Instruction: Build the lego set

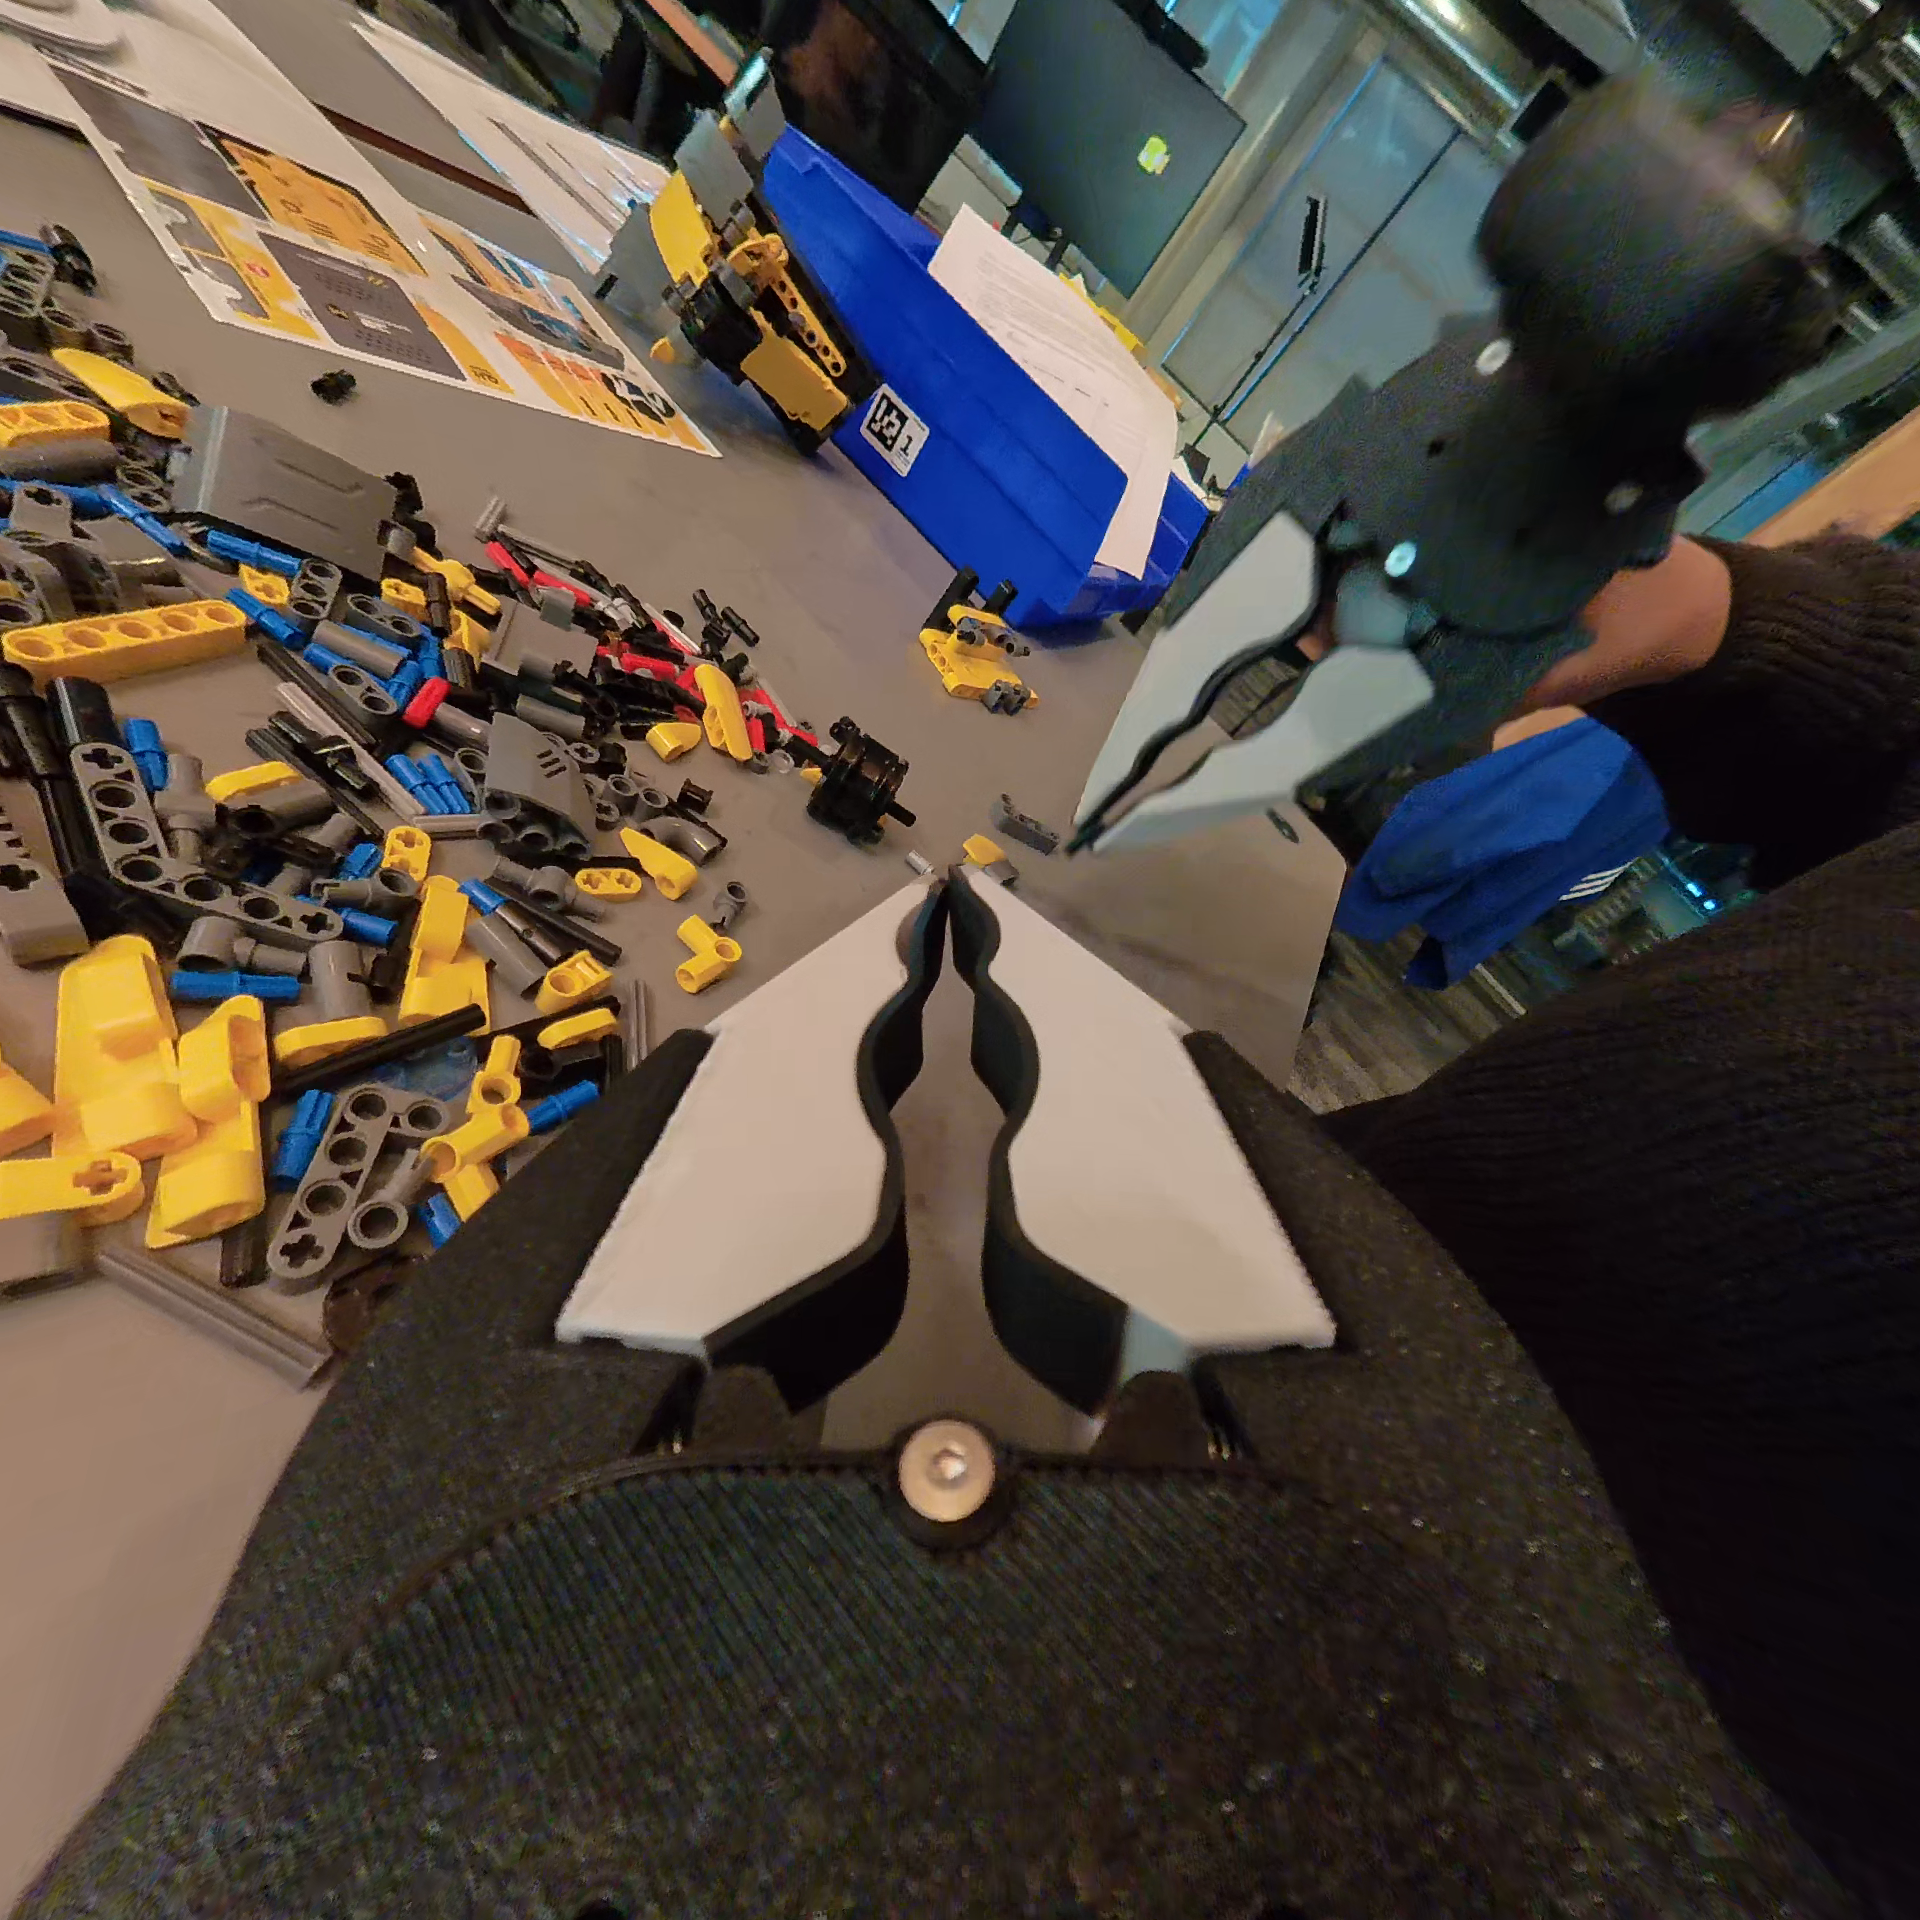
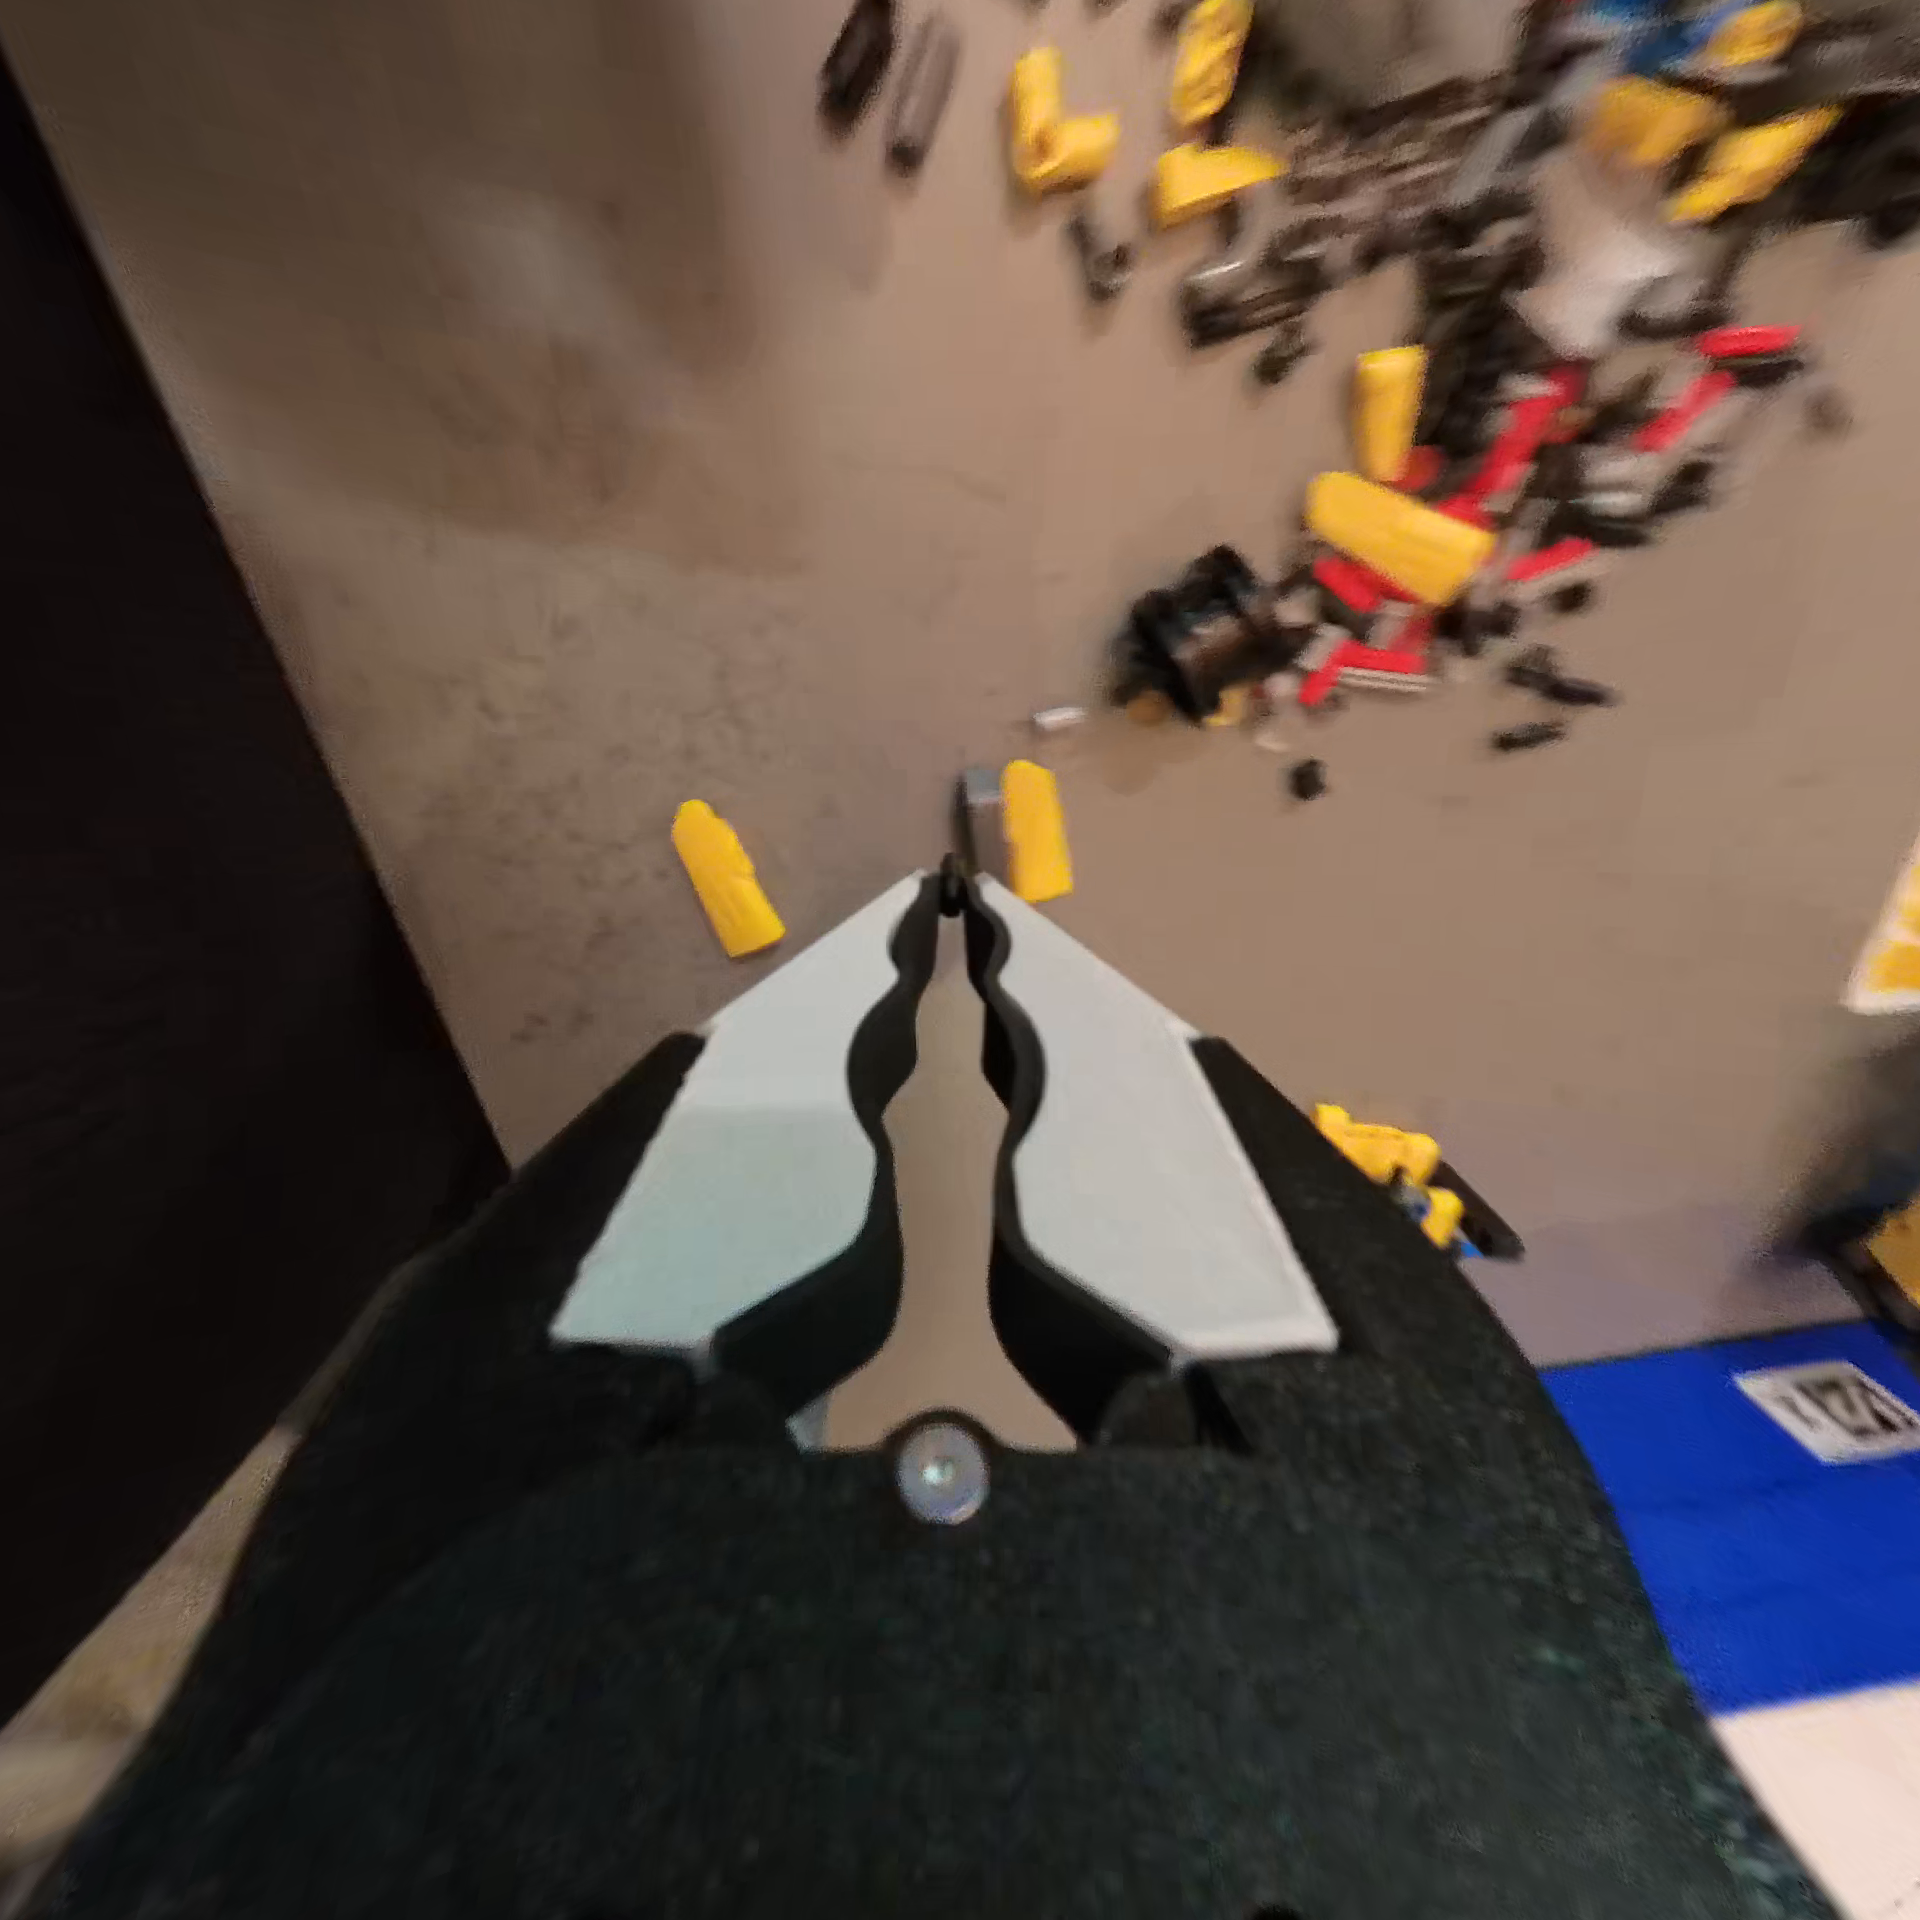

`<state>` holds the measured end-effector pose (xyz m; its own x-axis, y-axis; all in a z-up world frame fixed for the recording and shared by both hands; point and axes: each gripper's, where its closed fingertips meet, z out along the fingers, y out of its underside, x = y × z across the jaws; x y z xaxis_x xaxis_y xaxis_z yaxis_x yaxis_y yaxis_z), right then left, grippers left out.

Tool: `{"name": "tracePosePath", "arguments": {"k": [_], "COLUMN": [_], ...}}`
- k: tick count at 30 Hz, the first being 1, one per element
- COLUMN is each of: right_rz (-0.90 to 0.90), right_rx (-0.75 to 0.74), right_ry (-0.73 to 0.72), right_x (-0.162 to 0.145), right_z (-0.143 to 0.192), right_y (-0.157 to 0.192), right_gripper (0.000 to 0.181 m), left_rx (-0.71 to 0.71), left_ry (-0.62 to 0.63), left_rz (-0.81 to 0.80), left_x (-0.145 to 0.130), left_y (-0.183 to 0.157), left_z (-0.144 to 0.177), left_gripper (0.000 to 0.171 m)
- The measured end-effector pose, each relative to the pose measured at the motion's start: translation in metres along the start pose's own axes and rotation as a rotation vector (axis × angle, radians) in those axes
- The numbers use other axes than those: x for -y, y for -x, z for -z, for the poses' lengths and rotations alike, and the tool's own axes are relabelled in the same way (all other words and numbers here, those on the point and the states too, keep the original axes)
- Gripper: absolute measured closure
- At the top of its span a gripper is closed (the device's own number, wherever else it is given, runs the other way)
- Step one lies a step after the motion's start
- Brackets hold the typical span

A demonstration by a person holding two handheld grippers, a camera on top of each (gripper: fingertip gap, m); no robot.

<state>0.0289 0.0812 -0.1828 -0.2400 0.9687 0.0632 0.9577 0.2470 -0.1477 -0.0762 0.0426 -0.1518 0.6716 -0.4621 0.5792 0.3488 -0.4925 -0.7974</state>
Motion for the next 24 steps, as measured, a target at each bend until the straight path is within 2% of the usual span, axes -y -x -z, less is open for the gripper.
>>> {"name": "tracePosePath", "arguments": {"k": [2, 4, 7, 11, 15, 20, 24], "right_rz": [-0.073, -0.148, -0.228, -0.221, -0.207, -0.15, -0.141], "right_rx": [-0.091, -0.146, -0.157, -0.196, -0.139, 0.064, -0.033], "right_ry": [-0.048, -0.053, -0.072, -0.085, -0.137, -0.295, -0.318], "right_x": [-0.01, -0.032, -0.059, -0.079, -0.077, -0.046, -0.051], "right_z": [0.015, 0.021, 0.011, -0.011, -0.027, -0.021, -0.012], "right_y": [-0.019, -0.031, -0.031, -0.034, -0.028, 0.015, 0.002], "right_gripper": [0.177, 0.177, 0.177, 0.177, 0.177, 0.177, 0.177], "left_rx": [0.006, 0.019, 0.022, 0.017, 0.018, 0.0, -0.002], "left_ry": [0.005, 0.019, 0.037, 0.073, 0.124, 0.169, 0.218], "left_rz": [-0.009, -0.029, -0.048, -0.074, -0.12, -0.14, -0.144], "left_x": [-0.001, -0.003, -0.006, -0.013, -0.023, -0.031, -0.037], "left_y": [0.0, -0.001, -0.005, -0.012, -0.022, -0.031, -0.033], "left_z": [0.0, -0.002, -0.007, -0.016, -0.029, -0.045, -0.054], "left_gripper": [0.171, 0.171, 0.171, 0.171, 0.171, 0.171, 0.17]}}
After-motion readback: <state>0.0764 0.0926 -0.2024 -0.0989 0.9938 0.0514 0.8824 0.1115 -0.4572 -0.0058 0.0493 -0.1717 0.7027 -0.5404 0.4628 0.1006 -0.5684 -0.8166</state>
